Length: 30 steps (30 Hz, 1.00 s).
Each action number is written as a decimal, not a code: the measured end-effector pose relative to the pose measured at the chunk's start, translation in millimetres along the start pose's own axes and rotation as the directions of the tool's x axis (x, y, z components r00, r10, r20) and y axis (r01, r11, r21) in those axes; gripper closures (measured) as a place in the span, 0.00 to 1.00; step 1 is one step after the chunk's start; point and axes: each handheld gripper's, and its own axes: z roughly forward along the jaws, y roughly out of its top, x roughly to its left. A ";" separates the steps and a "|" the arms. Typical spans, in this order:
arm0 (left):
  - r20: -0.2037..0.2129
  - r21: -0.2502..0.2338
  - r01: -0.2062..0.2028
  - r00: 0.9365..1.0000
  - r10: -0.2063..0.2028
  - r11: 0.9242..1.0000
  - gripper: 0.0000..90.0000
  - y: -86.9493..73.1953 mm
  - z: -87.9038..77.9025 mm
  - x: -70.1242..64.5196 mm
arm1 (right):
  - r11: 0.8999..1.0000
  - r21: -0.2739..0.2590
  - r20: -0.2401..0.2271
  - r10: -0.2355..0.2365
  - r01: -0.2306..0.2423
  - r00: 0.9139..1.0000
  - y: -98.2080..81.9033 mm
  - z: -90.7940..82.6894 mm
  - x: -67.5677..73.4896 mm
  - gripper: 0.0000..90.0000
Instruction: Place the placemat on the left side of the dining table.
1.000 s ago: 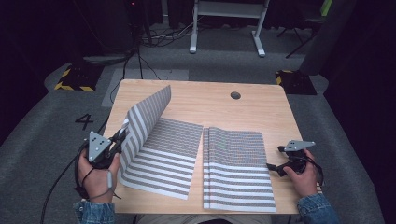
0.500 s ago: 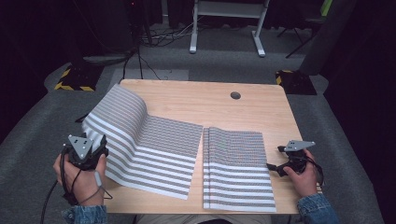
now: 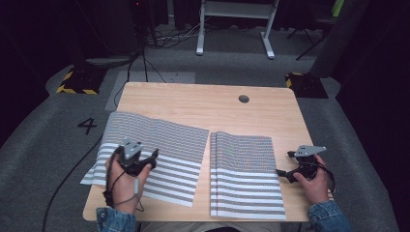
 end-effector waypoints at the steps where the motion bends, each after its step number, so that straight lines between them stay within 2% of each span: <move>1: 0.023 0.012 -0.001 1.000 0.000 1.000 0.37 0.0 6.0 -7.4 | 1.000 0.000 0.000 0.000 0.000 1.000 0.0 0.0 0.0 0.01; 4: 0.069 0.081 -0.022 0.997 0.016 0.996 0.37 -2.2 25.6 -25.4 | 1.000 -0.001 0.000 -0.001 0.001 1.000 0.0 0.1 -0.1 0.01; 5: 0.069 0.113 -0.025 0.997 0.017 0.993 0.37 -3.5 32.1 -30.2 | 1.000 0.000 0.000 0.000 0.000 1.000 0.0 0.0 0.0 0.01; 7: 0.086 0.173 -0.036 0.996 0.021 0.984 0.36 -7.2 44.2 -36.6 | 1.000 0.000 0.000 0.000 0.000 1.000 0.0 0.0 0.0 0.01; 10: 0.095 0.230 -0.048 0.995 0.026 0.972 0.36 -12.8 59.0 -42.8 | 1.000 -0.001 0.000 -0.001 0.001 1.000 0.0 0.0 -0.1 0.01; 13: 0.082 0.282 -0.059 0.996 0.038 0.958 0.34 -16.5 68.9 -45.2 | 1.000 0.000 0.000 0.000 0.000 1.000 0.0 0.0 0.0 0.01; 14: 0.076 0.291 -0.057 0.996 0.036 0.955 0.33 -17.6 71.7 -45.9 | 1.000 0.000 0.000 0.000 0.000 1.000 0.0 0.0 0.0 0.01; 16: 0.066 0.330 -0.059 0.997 0.040 0.942 0.30 -18.8 75.5 -45.9 | 1.000 0.000 0.000 0.000 0.000 1.000 0.0 0.0 0.0 0.01; 17: 0.065 0.345 -0.080 0.996 0.061 0.935 0.30 -19.4 77.4 -46.1 | 1.000 0.000 0.000 0.000 0.000 1.000 0.0 0.0 0.0 0.01; 18: 0.065 0.345 -0.080 0.996 0.061 0.935 0.30 -19.4 77.4 -46.1 | 1.000 0.000 0.000 0.000 0.000 1.000 0.0 0.0 0.0 0.01; 20: 0.059 0.364 -0.080 0.996 0.063 0.928 0.30 -16.8 78.0 -47.0 | 1.000 0.000 0.000 0.000 0.000 1.000 0.0 0.0 0.0 0.01; 21: 0.059 0.364 -0.080 0.996 0.063 0.928 0.31 -16.8 78.0 -47.0 | 1.000 0.000 0.000 0.000 0.000 1.000 0.0 0.0 0.0 0.01; 24: 0.055 0.386 -0.079 0.997 0.063 0.919 0.31 -13.2 80.5 -47.5 | 1.000 0.000 0.000 0.000 0.000 1.000 0.0 0.0 0.0 0.01; 25: 0.057 0.399 -0.086 0.996 0.069 0.913 0.31 -11.2 81.4 -47.3 | 1.000 0.000 0.000 0.000 0.000 1.000 0.0 0.0 0.1 0.01; 29: 0.071 0.471 -0.100 0.995 0.075 0.876 0.31 -1.2 86.2 -47.3 | 1.000 0.000 0.000 0.000 0.000 1.000 0.0 0.0 0.1 0.01; 30: 0.075 0.481 -0.103 0.994 0.077 0.871 0.32 0.3 86.8 -47.2 | 1.000 0.000 0.000 0.000 0.000 1.000 0.0 0.0 0.1 0.01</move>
